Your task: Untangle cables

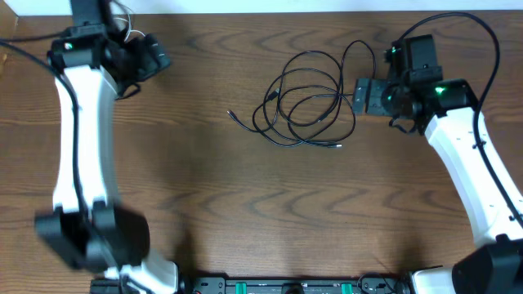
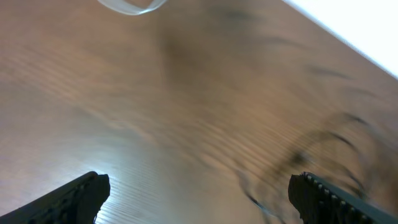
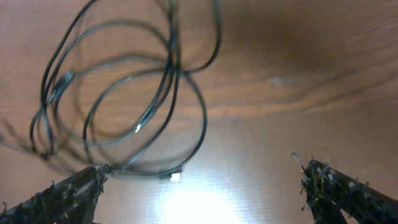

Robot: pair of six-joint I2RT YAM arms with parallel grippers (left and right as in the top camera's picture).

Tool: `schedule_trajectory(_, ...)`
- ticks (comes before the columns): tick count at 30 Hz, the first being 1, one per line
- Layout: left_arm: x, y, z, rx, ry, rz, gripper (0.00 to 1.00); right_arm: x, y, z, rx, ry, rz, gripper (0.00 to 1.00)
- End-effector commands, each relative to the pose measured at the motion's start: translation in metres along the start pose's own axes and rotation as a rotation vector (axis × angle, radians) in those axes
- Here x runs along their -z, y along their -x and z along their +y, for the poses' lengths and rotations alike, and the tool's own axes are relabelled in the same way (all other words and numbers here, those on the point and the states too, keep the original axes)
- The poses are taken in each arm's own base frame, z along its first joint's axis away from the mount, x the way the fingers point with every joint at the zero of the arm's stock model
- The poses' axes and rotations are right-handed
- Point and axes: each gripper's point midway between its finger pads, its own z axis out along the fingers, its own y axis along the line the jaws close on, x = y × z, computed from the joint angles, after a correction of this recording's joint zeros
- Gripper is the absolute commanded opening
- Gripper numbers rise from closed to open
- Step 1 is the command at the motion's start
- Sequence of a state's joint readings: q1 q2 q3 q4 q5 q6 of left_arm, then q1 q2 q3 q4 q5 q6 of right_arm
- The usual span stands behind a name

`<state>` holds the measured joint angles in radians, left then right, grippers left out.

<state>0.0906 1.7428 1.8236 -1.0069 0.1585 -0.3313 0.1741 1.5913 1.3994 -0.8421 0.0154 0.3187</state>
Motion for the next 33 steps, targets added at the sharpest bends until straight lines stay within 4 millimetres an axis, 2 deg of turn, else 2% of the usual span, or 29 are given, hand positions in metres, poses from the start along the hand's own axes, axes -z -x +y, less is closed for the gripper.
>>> schedule_trajectory(1,0.018,-0.028,-0.048,-0.150,-0.074,0.026,0.98,-0.016,0.014,-0.020,-0.067,-0.039,-0.024,0.99)
schedule_trajectory(3,0.014,-0.047,-0.067,-0.200,-0.090,0.068,0.98,-0.027,0.024,-0.027,-0.081,-0.036,-0.045,0.99)
schedule_trajectory(5,0.008,-0.062,-0.074,-0.230,-0.086,0.104,0.98,-0.038,0.031,-0.024,-0.049,0.003,-0.055,0.99)
schedule_trajectory(8,-0.004,-0.081,-0.079,-0.258,-0.079,0.158,0.98,-0.065,0.036,-0.004,0.039,0.144,-0.048,0.99)
schedule_trajectory(12,-0.010,-0.091,-0.077,-0.265,-0.069,0.188,0.98,-0.101,0.032,0.001,0.037,0.179,-0.018,0.98)
schedule_trajectory(13,-0.010,-0.093,-0.076,-0.265,-0.066,0.193,0.98,-0.110,0.031,0.004,0.038,0.199,-0.015,0.94)
schedule_trajectory(16,-0.009,-0.093,-0.076,-0.265,-0.065,0.196,0.98,-0.127,0.033,0.006,0.041,0.217,-0.025,0.72)
schedule_trajectory(17,-0.009,-0.093,-0.076,-0.265,-0.064,0.197,0.98,-0.133,0.033,0.006,0.041,0.216,-0.026,0.72)
schedule_trajectory(19,-0.009,-0.093,-0.076,-0.265,-0.064,0.197,0.98,-0.142,0.032,0.004,0.040,0.211,-0.025,0.77)
schedule_trajectory(21,-0.009,-0.093,-0.076,-0.265,-0.065,0.196,0.98,-0.154,0.028,0.001,0.038,0.198,-0.016,0.72)
schedule_trajectory(22,-0.009,-0.093,-0.076,-0.265,-0.065,0.196,0.98,-0.158,0.026,0.001,0.037,0.197,-0.009,0.64)
schedule_trajectory(23,-0.009,-0.093,-0.076,-0.265,-0.065,0.196,0.98,-0.162,0.024,0.000,0.037,0.196,-0.003,0.48)
schedule_trajectory(26,-0.009,-0.093,-0.076,-0.265,-0.065,0.196,0.98,-0.165,0.024,0.000,0.037,0.197,-0.004,0.08)
schedule_trajectory(27,-0.009,-0.093,-0.076,-0.265,-0.065,0.196,0.98,-0.163,0.027,0.001,0.038,0.200,-0.013,0.01)
schedule_trajectory(29,-0.009,-0.093,-0.076,-0.265,-0.065,0.196,0.98,-0.152,0.035,0.007,0.037,0.230,-0.038,0.01)
schedule_trajectory(31,-0.009,-0.093,-0.076,-0.265,-0.065,0.196,0.98,-0.130,0.049,0.017,0.041,0.273,-0.083,0.01)
schedule_trajectory(32,-0.009,-0.093,-0.076,-0.265,-0.065,0.196,0.98,-0.116,0.058,0.022,0.048,0.295,-0.113,0.01)
schedule_trajectory(33,-0.009,-0.093,-0.076,-0.265,-0.065,0.196,0.98,-0.079,0.078,0.032,0.055,0.334,-0.191,0.01)
